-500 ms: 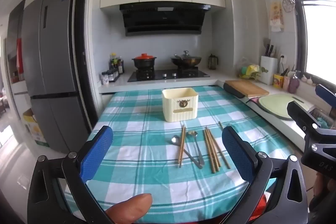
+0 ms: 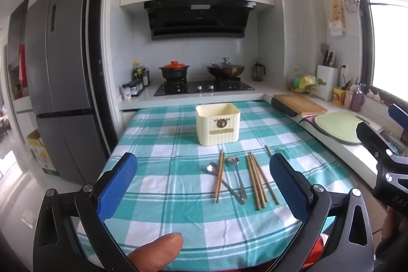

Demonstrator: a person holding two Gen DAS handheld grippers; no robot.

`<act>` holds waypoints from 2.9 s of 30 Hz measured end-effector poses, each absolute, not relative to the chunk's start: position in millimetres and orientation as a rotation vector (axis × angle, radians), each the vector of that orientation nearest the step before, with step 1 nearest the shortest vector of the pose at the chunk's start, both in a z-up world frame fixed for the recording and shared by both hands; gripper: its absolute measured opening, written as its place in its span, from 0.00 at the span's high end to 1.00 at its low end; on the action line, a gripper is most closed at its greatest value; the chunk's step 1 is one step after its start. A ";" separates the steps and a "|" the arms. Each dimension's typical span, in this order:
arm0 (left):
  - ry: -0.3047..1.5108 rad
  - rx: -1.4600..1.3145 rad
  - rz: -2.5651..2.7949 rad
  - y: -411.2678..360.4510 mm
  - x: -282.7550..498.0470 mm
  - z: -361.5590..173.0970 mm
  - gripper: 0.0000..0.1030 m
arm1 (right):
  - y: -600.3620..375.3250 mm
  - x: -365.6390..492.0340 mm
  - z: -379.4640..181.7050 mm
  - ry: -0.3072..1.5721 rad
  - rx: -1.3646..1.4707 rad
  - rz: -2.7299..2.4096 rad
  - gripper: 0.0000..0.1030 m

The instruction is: Organize utensils

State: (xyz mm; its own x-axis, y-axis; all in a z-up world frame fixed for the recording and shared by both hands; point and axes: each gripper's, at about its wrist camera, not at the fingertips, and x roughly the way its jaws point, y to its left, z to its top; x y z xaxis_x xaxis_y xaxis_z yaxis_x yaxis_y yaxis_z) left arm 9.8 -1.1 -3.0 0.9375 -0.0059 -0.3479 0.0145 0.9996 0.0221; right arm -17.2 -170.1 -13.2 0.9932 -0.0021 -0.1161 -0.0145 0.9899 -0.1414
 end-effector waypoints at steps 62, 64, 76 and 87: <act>0.390 0.067 0.037 -12.1 34.8 -0.2 0.00 | -184.3 11.5 -20.7 0.152 -0.105 -0.015 0.00; 0.390 0.068 0.040 -12.1 36.7 0.8 0.00 | -185.0 13.9 -21.4 0.154 -0.104 -0.014 0.00; 0.401 0.070 0.052 -13.2 46.3 -2.2 0.00 | -183.2 26.1 -22.6 0.174 -0.104 -0.005 0.00; 0.414 0.079 0.062 -18.0 54.1 -3.0 0.00 | -185.5 33.6 -26.5 0.189 -0.096 -0.008 0.00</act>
